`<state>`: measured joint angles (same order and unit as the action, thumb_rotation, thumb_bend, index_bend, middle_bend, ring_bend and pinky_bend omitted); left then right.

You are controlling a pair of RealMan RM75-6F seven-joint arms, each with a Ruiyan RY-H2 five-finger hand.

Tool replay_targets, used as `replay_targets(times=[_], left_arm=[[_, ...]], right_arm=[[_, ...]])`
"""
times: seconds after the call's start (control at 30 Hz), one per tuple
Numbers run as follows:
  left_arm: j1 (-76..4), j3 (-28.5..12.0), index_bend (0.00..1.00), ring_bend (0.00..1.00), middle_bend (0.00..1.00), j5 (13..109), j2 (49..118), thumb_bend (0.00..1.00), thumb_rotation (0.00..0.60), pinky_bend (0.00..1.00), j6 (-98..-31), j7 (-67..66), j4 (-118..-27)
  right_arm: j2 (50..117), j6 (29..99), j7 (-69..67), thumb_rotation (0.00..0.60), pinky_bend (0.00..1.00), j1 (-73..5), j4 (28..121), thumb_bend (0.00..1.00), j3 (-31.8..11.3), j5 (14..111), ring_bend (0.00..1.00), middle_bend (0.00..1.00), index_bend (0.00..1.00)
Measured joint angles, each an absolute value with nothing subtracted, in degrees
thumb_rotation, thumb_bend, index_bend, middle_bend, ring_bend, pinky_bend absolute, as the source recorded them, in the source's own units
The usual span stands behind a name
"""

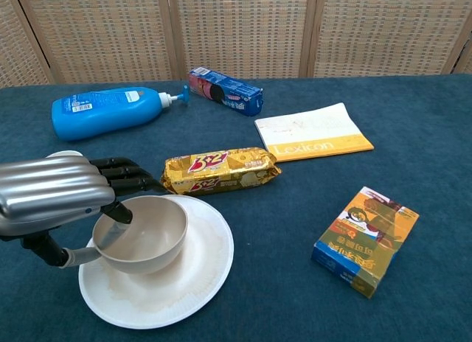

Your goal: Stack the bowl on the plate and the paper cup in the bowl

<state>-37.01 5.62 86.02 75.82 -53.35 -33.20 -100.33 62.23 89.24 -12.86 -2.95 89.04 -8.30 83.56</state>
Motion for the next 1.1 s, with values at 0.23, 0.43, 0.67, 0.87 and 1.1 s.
replay_targets(times=[0.23, 0.43, 0.67, 0.87, 1.1], left_arm=[[-37.1, 5.1, 0.40, 0.00, 0.00, 84.6, 75.4, 0.22, 0.600, 0.00, -52.6, -33.5, -100.7], [-36.9, 5.1, 0.38, 0.00, 0.00, 84.7, 75.4, 0.18, 0.600, 0.00, -53.0, -33.5, -101.0], [-36.0, 4.1, 0.38, 0.00, 0.00, 86.3, 73.0, 0.18, 0.600, 0.00, -57.1, -30.9, -103.3], [-33.2, 1.6, 0.38, 0.00, 0.00, 86.7, 65.1, 0.19, 0.600, 0.00, -65.6, -25.2, -106.2], [-28.6, 0.9, 0.38, 0.00, 0.00, 85.2, 59.3, 0.21, 0.600, 0.00, -69.6, -20.0, -104.8]], right_arm=[[62.2, 89.8, -12.8, 0.600, 0.00, -2.8, 89.4, 0.15, -8.2, 84.1, 0.00, 0.00, 0.00], [62.3, 89.8, -12.8, 0.600, 0.00, -2.8, 89.3, 0.15, -8.2, 84.2, 0.00, 0.00, 0.00], [62.3, 89.7, -13.1, 0.600, 0.00, -2.8, 89.2, 0.15, -8.2, 84.1, 0.00, 0.00, 0.00], [62.3, 89.4, -12.8, 0.600, 0.00, -2.9, 89.5, 0.15, -8.0, 84.4, 0.00, 0.00, 0.00], [62.5, 89.3, -12.1, 0.600, 0.00, -3.1, 90.0, 0.15, -7.7, 85.1, 0.00, 0.00, 0.00]])
